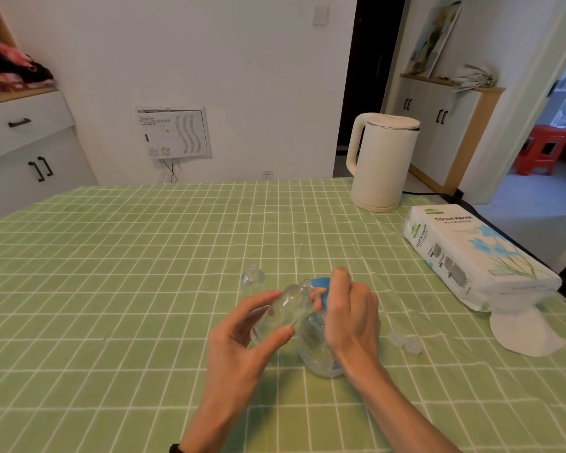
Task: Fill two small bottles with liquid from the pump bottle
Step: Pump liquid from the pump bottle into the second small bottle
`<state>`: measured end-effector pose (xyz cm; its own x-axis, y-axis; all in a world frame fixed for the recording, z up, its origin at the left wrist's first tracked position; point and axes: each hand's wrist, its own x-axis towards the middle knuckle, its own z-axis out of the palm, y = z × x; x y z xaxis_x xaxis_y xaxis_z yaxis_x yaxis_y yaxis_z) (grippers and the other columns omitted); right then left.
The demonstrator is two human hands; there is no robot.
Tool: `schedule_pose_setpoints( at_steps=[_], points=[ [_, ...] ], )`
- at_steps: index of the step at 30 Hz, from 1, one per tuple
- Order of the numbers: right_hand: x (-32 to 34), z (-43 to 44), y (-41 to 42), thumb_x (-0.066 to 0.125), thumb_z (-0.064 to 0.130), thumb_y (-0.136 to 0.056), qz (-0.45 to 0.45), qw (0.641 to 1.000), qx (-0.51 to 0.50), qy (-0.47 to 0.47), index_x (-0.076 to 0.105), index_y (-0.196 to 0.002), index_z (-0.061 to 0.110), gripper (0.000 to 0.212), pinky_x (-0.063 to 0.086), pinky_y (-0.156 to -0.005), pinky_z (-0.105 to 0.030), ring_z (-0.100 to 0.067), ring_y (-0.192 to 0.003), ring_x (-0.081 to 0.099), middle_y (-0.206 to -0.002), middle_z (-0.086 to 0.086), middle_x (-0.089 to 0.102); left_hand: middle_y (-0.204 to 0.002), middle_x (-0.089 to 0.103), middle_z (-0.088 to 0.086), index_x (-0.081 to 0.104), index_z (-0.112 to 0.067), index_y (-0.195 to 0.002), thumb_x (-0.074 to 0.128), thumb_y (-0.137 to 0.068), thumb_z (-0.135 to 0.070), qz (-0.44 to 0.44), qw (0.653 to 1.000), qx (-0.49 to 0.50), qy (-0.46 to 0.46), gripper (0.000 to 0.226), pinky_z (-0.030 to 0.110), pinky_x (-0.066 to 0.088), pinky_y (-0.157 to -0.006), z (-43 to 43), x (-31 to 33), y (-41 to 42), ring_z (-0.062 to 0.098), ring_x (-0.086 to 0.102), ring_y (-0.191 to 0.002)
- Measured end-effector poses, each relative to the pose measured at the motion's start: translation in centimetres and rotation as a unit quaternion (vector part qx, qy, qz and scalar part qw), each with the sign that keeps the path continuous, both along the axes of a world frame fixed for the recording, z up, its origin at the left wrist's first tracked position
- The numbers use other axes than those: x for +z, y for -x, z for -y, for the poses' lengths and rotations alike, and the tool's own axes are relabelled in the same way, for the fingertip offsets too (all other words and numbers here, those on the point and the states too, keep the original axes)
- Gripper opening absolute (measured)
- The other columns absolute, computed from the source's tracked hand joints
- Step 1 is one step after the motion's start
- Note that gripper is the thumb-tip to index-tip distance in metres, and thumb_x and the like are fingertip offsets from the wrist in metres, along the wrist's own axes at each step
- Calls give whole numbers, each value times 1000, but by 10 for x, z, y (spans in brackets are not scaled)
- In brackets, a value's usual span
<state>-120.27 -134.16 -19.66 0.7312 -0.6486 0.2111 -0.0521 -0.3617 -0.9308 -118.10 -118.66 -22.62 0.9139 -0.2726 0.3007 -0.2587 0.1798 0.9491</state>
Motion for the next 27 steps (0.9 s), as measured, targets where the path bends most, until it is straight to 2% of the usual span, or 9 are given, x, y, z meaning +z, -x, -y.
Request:
schedule_pose_setpoints(
  at_steps=[2, 5, 9, 11, 14, 18, 21, 24, 27],
  points=[
    [-1, 0, 0, 15, 66, -83, 4, 1000, -2, 1, 62, -45, 39, 65, 45, -66, -33, -6, -60, 65, -62, 16, 73, -122, 79, -3, 78, -31, -116, 90, -75, -10, -5, 1000, -2, 3, 48, 56, 50, -111, 1, 0, 0, 17, 73, -119],
    [-1, 0, 0, 13, 70, -87, 6, 1000, -3, 6, 60, -41, 42, 71, 53, -74, -38, -12, -66, 69, -66, 12, 76, -122, 79, -1, 78, -25, -116, 89, -73, -7, -13, 1000, 1, 12, 48, 53, 53, -111, 0, -2, 0, 18, 73, -118],
    [-4, 2, -3, 11, 72, -90, 3, 1000, -2, 13, 60, -40, 42, 76, 54, -78, -36, -7, -69, 71, -70, 17, 78, -123, 79, -1, 78, -27, -117, 84, -74, -3, -19, 999, -13, 28, 49, 25, 61, -93, -1, -1, 1, 15, 75, -115],
    [-5, 4, -8, 11, 72, -90, 2, 1000, -1, 9, 60, -40, 42, 76, 54, -81, -37, -8, -71, 72, -70, 17, 78, -125, 78, 0, 77, -26, -121, 82, -78, 2, -19, 999, -21, 24, 51, 18, 60, -88, -3, -2, 2, 15, 75, -115],
    [-3, 9, -20, 13, 70, -90, 3, 1000, 5, 6, 61, -39, 42, 75, 55, -82, -38, -9, -71, 73, -69, 15, 78, -127, 77, 1, 75, -27, -124, 87, -81, -2, -20, 999, -28, 19, 52, 17, 60, -87, -7, -4, 2, 16, 75, -115],
    [-2, 16, -38, 16, 69, -89, 1, 1000, 13, 1, 62, -40, 40, 73, 48, -73, -32, -3, -65, 70, -68, 16, 78, -129, 76, 2, 75, -30, -124, 88, -73, -24, -42, 998, -19, 32, 53, 18, 60, -88, -12, -5, 2, 19, 74, -118],
    [-2, 20, -48, 18, 66, -92, 1, 1000, 18, -5, 63, -41, 37, 73, 48, -73, -31, -3, -65, 70, -68, 15, 78, -129, 76, 3, 75, -30, -124, 88, -71, -27, -49, 998, -10, 42, 55, 23, 59, -93, -16, -9, 0, 22, 74, -119],
    [-3, 23, -54, 22, 62, -98, -7, 1000, 14, -11, 62, -41, 33, 75, 49, -76, -34, -3, -66, 70, -68, 16, 78, -128, 76, 3, 74, -31, -122, 89, -69, -26, -56, 997, -9, 51, 55, 28, 61, -93, -19, -14, 0, 25, 74, -118],
    [-3, 23, -54, 22, 66, -96, -17, 999, 27, -15, 63, -42, 32, 76, 46, -75, -33, -1, -68, 70, -70, 17, 79, -126, 76, 6, 74, -29, -121, 90, -67, -24, -58, 997, -3, 58, 56, 37, 61, -97, -21, -19, 2, 29, 74, -118]
  ],
)
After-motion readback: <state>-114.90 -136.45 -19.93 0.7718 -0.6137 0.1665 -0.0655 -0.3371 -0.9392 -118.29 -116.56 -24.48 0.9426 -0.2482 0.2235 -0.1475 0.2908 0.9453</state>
